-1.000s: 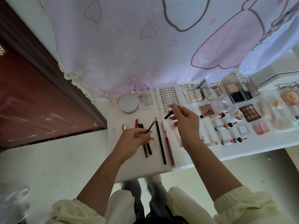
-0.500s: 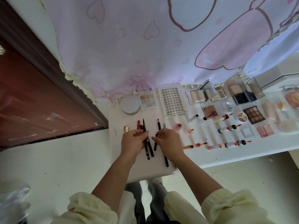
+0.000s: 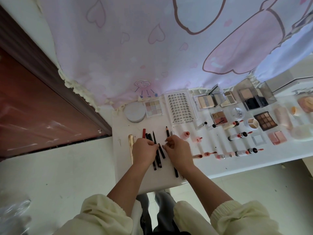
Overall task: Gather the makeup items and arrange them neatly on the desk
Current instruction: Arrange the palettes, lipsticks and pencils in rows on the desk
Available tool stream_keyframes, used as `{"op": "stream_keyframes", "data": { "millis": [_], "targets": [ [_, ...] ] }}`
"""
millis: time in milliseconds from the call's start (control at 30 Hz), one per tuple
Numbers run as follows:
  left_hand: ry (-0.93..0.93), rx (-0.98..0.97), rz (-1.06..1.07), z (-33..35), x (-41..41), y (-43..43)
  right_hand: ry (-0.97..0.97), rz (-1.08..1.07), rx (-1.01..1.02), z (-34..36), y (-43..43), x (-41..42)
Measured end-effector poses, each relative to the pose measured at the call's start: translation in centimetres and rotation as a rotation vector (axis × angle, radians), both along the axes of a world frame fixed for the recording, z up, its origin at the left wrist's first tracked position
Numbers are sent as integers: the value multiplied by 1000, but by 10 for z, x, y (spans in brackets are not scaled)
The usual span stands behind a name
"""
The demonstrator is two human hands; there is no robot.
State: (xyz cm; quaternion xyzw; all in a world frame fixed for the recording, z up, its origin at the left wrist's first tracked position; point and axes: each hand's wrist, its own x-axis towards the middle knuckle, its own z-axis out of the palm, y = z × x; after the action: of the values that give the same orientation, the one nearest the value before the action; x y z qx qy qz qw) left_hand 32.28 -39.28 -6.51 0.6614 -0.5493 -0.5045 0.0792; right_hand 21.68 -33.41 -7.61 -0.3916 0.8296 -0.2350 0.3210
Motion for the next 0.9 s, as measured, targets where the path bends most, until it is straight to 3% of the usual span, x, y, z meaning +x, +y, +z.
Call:
{"op": "stream_keyframes", "data": {
  "millis": [567, 900],
  "targets": [
    [-154, -49, -174, -5, -20, -8, 106, 102, 52, -7, 12, -7],
    [-136, -72, -132, -10, -18, -8, 107, 126, 75, -5, 12, -4]
  ]
}}
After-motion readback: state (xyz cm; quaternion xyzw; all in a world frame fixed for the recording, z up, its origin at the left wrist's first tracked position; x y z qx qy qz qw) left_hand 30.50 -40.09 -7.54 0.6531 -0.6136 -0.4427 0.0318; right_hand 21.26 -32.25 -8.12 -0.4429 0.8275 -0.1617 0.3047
